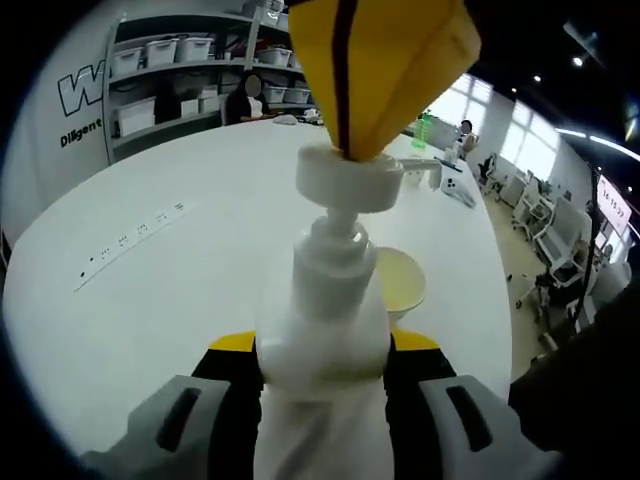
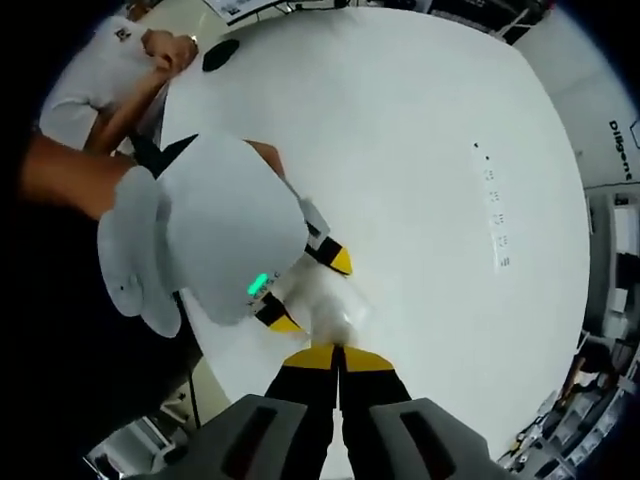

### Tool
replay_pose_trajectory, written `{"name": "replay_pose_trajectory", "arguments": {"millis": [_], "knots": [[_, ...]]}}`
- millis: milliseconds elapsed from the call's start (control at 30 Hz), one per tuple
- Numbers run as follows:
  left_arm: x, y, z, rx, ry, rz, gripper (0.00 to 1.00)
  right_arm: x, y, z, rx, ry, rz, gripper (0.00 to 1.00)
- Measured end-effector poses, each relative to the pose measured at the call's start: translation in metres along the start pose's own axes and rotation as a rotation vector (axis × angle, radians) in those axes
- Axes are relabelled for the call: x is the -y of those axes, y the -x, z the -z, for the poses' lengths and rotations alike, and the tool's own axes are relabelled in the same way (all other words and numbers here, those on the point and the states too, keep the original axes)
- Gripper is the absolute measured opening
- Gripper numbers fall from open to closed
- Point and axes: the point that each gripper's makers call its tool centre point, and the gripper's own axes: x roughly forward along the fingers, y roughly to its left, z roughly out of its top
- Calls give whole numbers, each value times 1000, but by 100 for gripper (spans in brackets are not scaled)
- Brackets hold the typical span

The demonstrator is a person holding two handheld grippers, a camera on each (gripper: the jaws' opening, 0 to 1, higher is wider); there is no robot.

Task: Hold the bottle steady, press the pump all the way down and release, and repeat the specified number of times to dispense into the cup

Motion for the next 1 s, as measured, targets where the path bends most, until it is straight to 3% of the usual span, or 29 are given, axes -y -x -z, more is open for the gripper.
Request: {"name": "replay_pose_trajectory", "arguments": {"millis": [167,267,567,667,767,1000], "knots": [[0,0,0,0,-1,4,46,-2,-5,-3,51,-36,-42,0],[-1,-1,0,-1,2,2,46,0,-3,1,28,-74,-30,0],[1,-1,1,-11,-7,-7,46,-4,-3,-1,49,-45,-23,0],[1,0,1,-13,-5,-14,46,-2,0,-2,88,-149,-46,0],[0,0,1,-12,-2,-19,46,-5,-2,-3,120,-84,-49,0],[0,0,2,-25,-5,-24,46,-5,3,-2,131,-71,-54,0]]}}
